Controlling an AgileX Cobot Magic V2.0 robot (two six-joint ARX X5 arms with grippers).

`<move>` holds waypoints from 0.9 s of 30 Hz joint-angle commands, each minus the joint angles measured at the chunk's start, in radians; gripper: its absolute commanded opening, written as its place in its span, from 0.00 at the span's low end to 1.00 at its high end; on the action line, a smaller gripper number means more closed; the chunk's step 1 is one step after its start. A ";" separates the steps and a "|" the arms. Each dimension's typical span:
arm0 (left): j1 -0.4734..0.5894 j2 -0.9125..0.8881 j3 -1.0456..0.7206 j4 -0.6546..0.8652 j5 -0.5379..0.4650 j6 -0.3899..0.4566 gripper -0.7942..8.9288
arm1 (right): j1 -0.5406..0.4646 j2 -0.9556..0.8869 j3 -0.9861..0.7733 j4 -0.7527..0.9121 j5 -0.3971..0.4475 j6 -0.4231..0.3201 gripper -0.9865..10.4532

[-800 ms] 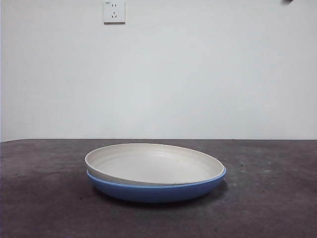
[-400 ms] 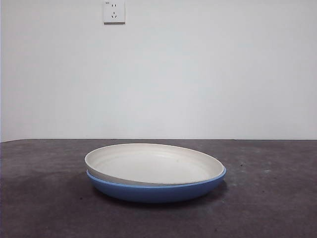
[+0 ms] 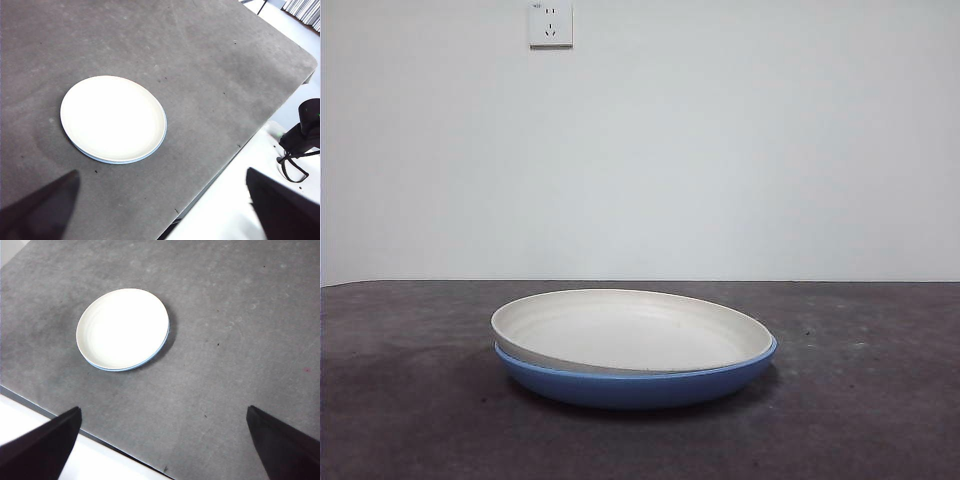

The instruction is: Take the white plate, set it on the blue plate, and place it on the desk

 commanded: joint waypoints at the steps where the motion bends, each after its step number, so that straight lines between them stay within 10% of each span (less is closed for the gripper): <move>1: -0.006 0.008 0.007 0.008 0.001 -0.003 0.26 | 0.008 0.003 0.011 -0.004 0.001 0.003 0.40; 3: -0.006 0.008 0.007 0.009 0.001 -0.003 0.10 | 0.008 0.003 0.007 -0.003 0.002 0.003 0.08; 27: 0.089 -0.003 -0.018 0.019 0.002 -0.004 0.10 | 0.008 0.003 0.009 0.072 0.002 0.003 0.12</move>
